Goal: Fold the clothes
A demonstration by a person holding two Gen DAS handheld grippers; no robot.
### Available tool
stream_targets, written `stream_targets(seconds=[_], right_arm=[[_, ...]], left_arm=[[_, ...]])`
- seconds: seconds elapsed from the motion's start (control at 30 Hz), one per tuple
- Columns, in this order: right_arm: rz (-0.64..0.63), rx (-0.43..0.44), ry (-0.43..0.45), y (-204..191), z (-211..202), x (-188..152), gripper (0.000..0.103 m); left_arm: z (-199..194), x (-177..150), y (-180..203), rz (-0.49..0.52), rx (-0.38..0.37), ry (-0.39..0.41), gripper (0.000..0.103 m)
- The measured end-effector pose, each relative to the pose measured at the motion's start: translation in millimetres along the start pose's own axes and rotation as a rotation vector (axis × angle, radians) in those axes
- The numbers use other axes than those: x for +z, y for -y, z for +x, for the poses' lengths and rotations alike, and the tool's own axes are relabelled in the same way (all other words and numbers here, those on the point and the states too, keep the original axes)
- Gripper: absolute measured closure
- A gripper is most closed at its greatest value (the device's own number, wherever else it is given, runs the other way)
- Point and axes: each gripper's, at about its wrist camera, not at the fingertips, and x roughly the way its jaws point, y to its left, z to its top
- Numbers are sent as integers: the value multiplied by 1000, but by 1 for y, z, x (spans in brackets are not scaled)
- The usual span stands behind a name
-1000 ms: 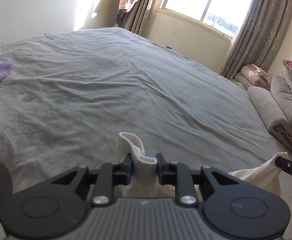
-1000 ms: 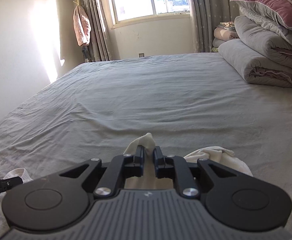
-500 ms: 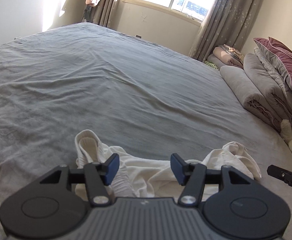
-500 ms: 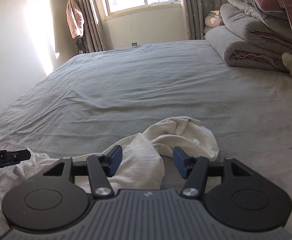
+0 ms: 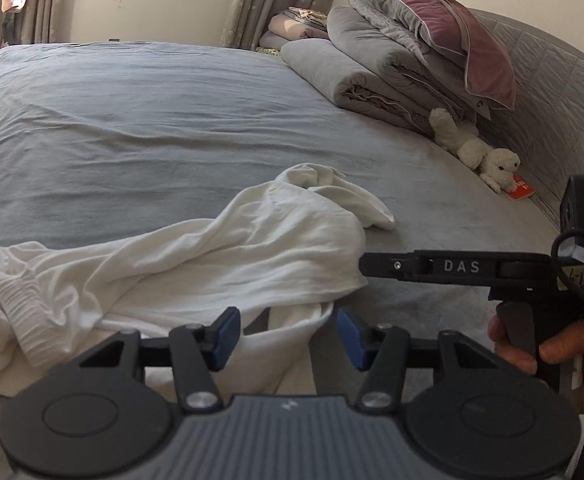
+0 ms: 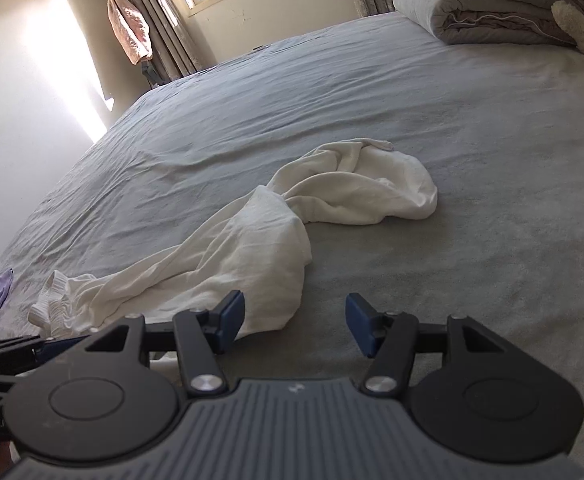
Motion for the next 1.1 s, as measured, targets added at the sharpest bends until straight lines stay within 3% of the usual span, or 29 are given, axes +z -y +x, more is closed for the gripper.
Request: stream_targets(seconds=[0.1, 0.17, 0.23, 0.33, 0.53, 0.67, 0.7, 0.8, 0.83, 0.9, 1.1], right_arm=[[-5, 11, -6, -1, 9, 1, 43], [-9, 25, -9, -2, 15, 1, 52], [-29, 19, -10, -4, 18, 4, 88], [-61, -14, 45, -10, 12, 16, 95], [-151, -37, 195, -37, -9, 60, 99], [-253, -60, 208, -62, -8, 77, 99], [-263, -57, 187, -66, -6, 77, 99], [-259, -47, 125, -68, 3, 67, 80], [-246, -40, 109, -65, 5, 61, 62], [-206, -31, 90, -57, 9, 50, 40], [-74, -40, -3, -29, 21, 19, 37]], left_arm=[[11, -7, 7, 49, 2, -32, 55], [17, -9, 6, 56, 9, -59, 66], [19, -9, 4, 59, 30, -80, 90], [14, -6, -1, 33, 20, -91, 98], [-8, 3, -7, 7, -57, -62, 99], [-15, 3, -16, -19, -63, -48, 99], [-15, 2, -18, -26, -59, -50, 99], [-15, 2, -23, -40, -41, -54, 99], [-15, 2, -25, -48, -34, -53, 99], [-15, 3, -29, -66, -22, -52, 99], [-16, 2, -39, -110, 20, -57, 99]])
